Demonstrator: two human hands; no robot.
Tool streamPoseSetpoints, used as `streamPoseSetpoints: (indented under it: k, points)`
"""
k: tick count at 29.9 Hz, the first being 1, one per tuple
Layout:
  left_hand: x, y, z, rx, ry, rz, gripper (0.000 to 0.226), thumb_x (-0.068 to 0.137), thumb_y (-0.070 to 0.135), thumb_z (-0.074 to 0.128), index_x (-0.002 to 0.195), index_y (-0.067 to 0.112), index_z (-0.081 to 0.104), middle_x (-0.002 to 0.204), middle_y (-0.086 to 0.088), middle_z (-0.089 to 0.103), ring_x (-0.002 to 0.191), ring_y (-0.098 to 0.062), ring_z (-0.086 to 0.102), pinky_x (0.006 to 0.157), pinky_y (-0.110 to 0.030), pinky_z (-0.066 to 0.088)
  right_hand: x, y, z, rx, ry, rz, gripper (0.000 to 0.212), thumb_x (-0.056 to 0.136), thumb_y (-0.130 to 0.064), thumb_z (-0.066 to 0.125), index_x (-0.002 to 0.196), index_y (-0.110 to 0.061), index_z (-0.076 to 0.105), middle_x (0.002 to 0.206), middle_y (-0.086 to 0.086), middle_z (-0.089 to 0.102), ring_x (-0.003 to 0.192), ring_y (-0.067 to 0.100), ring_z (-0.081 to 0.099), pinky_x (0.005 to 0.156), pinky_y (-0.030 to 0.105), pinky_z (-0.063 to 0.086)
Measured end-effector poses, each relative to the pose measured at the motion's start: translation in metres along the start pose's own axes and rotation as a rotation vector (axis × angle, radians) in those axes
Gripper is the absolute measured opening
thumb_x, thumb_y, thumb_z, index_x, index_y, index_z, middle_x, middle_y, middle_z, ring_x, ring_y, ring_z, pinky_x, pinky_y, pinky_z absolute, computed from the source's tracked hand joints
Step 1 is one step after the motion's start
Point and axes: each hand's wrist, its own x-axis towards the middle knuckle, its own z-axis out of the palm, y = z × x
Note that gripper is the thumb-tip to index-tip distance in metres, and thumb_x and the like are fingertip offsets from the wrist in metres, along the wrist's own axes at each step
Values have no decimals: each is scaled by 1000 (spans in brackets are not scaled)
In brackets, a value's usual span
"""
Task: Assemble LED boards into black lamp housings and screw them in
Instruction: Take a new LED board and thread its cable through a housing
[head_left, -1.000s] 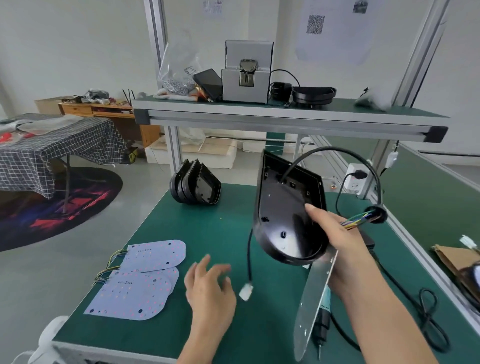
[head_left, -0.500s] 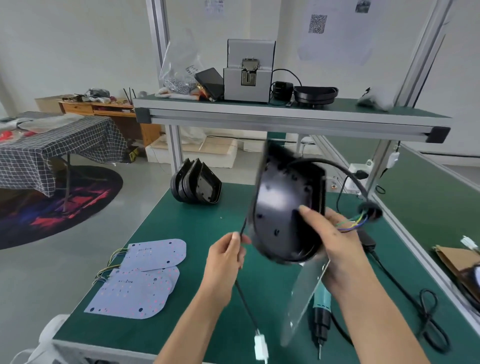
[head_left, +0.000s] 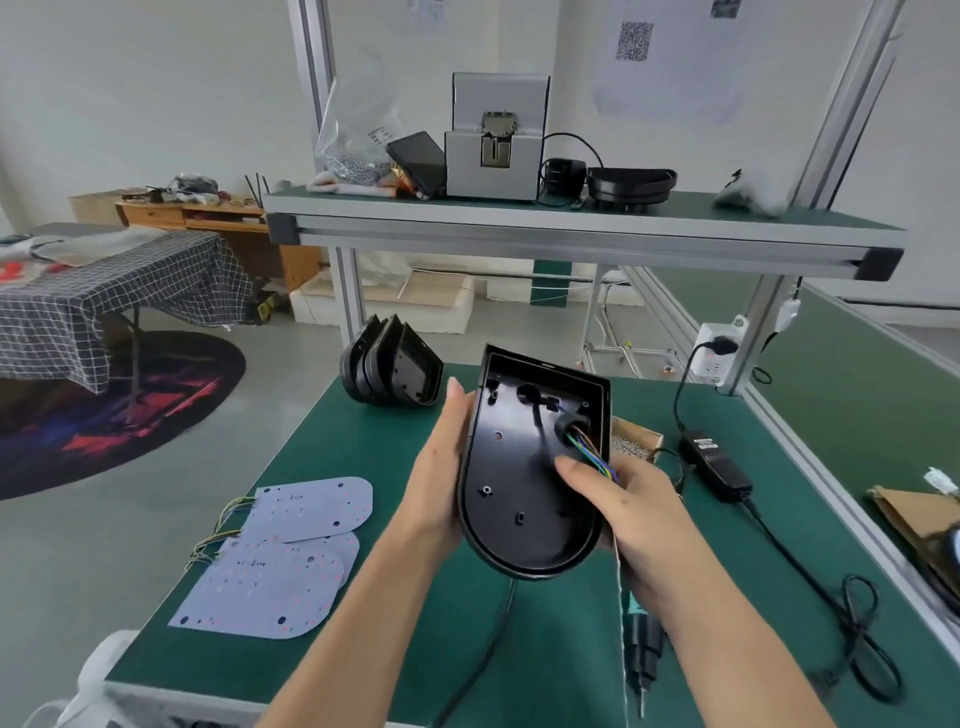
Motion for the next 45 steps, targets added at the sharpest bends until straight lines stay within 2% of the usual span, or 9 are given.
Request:
streamPoseSetpoints:
  k: [3, 8, 14, 19, 24, 28, 36, 42, 45]
  points:
    - [6, -7, -5, 37, -142, -65, 74, 100, 70, 38, 142, 14, 62, 145, -15, 61, 137, -33, 55, 122, -53, 31, -1, 2, -5, 2, 40, 25, 13, 97, -11, 70, 94, -2, 79, 96, 22, 79, 86, 33, 75, 82, 41, 59]
    - [7, -16, -12, 196, -219, -70, 74, 98, 76, 36, 150, 26, 54, 153, 0, 56, 145, -20, 47, 125, -51, 21, -5, 8, -16, -28, 39, 7, 17, 98, -14, 70, 86, -9, 81, 87, 13, 79, 73, 22, 73, 66, 29, 57]
    - [1, -27, -16, 99, -158, -66, 60, 93, 64, 56, 128, 19, 73, 133, -9, 70, 124, -23, 67, 105, -37, 51, -3, 31, -18, -169, 38, -10, 15, 99, -23, 73, 90, -11, 76, 91, 21, 75, 77, 19, 70, 70, 28, 54]
    - [-5, -36, -11, 41, -43, -106, 56, 71, 59, 75, 107, 17, 82, 116, -13, 77, 102, -25, 75, 84, -34, 58, -9, 35, -13, -231, 64, -91, 9, 98, -28, 73, 100, -36, 77, 95, -11, 80, 88, 8, 75, 68, 12, 52]
    - [-8, -45, -14, 85, 54, -117, 52, 67, 61, 66, 94, 19, 84, 106, -12, 79, 92, -23, 75, 89, -40, 49, -19, 40, -14, -623, 266, -457, 57, 89, -51, 74, 140, -38, 54, 123, -24, 55, 114, -3, 55, 91, 6, 41]
    - [-13, -45, -6, 159, 7, -93, 54, 79, 60, 59, 106, 19, 82, 114, -12, 77, 103, -24, 75, 90, -39, 51, -19, 37, -7, -903, 376, -653, 44, 93, -53, 63, 122, -22, 72, 113, -6, 62, 108, 15, 55, 96, 35, 47]
    - [-18, -42, -1, 261, 14, -26, 55, 85, 59, 58, 117, 19, 77, 122, -9, 75, 120, -28, 69, 114, -55, 42, -16, 30, 11, -579, 333, -544, 33, 97, -31, 74, 127, -32, 61, 106, -19, 73, 102, 4, 69, 88, 26, 54]
    - [-22, -37, -1, 314, 3, 66, 42, 86, 55, 56, 104, 25, 80, 104, -2, 79, 100, -19, 74, 91, -41, 54, -14, 24, 16, -560, 323, -586, 15, 96, -20, 76, 110, -24, 74, 99, -18, 76, 94, 0, 71, 81, 15, 53]
    - [-27, -36, 4, 371, 5, 121, 36, 87, 54, 55, 92, 26, 76, 90, 4, 77, 84, -9, 69, 79, -33, 49, -9, 17, 19, -627, 269, -561, 13, 96, -16, 71, 108, -19, 77, 100, -11, 77, 95, 7, 72, 84, 31, 57]
